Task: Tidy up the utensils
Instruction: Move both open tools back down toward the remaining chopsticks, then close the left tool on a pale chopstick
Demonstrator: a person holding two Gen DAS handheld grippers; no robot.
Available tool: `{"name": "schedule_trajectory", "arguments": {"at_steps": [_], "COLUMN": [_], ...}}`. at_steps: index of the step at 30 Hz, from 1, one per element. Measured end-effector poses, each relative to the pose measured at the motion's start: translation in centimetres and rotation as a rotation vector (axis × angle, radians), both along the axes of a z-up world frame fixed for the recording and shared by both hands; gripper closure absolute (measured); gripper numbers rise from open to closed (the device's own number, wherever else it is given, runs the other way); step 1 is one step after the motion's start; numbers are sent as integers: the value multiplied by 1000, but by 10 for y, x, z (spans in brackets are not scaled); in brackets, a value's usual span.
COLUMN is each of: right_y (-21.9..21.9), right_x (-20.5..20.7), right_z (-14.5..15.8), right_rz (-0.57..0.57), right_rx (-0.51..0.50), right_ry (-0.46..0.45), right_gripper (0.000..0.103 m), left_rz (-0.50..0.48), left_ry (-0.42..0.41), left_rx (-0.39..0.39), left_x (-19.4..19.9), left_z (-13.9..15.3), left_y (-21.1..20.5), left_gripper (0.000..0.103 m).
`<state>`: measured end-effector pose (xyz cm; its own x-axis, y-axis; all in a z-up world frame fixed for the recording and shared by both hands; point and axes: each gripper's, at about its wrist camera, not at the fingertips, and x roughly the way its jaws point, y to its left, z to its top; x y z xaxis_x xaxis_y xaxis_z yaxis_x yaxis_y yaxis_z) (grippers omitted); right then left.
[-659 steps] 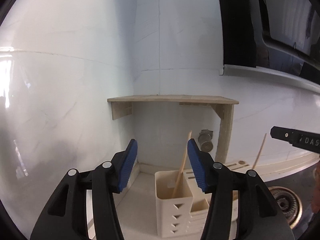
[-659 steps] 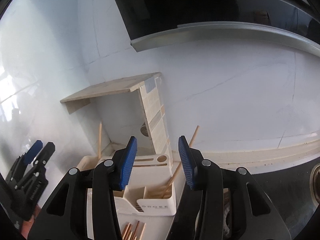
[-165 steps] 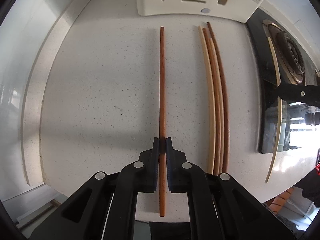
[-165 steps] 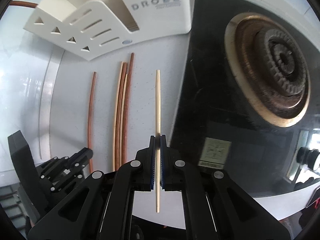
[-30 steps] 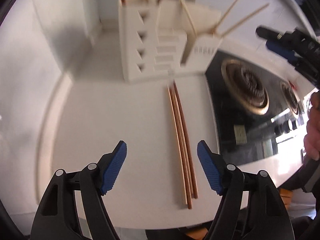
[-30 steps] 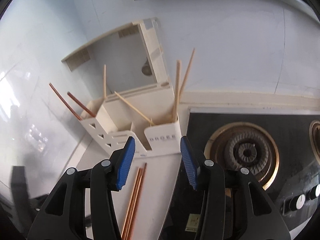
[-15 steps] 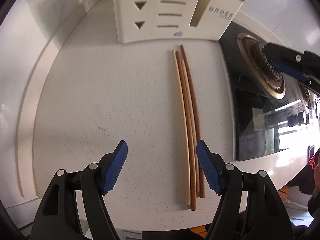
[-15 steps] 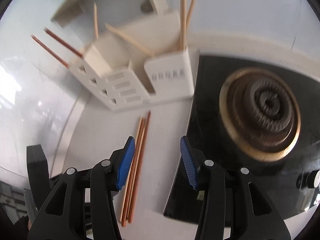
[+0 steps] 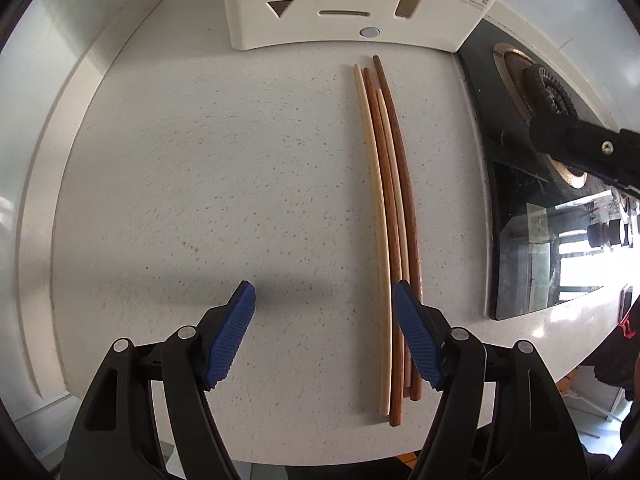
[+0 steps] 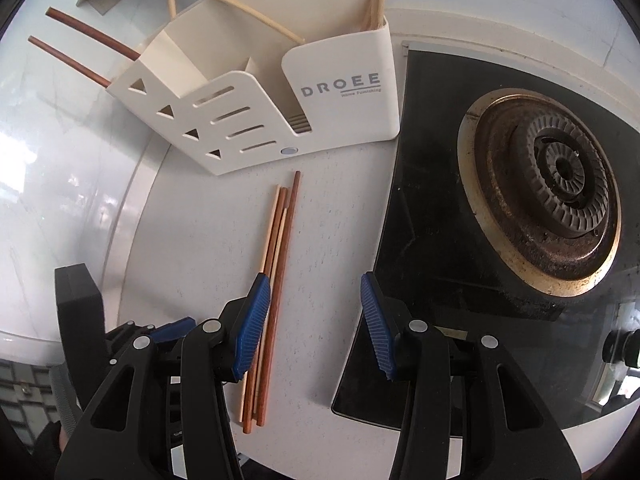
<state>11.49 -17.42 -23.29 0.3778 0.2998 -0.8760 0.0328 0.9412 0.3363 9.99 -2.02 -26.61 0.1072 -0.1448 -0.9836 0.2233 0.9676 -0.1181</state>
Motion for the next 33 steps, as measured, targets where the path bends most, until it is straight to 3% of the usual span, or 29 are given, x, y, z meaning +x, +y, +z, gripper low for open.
{"name": "schedule_trajectory", "arguments": {"at_steps": [22,25,31,33], "right_y": [-16,-17,-14,-9], "right_x": [-8,-8,-6,-2], "right_z": [11,14,13,7], "right_rz": [-36,-40,-30,-7], "right_rx": [33,36,23,10], "right_ry": [-34,-40,-16,17], "right_gripper": [56,56,56,56], "left_rz": [-19,-31,-33,-40], "left_ry": [28,33,43,44], "left_rx": [99,150,154,155], "left_x": [4,3,3,3], "left_z": [-8,-9,-7,-7], "left_y": [-22,-27,-32,-32], "left_gripper": [29,35,42,59]}}
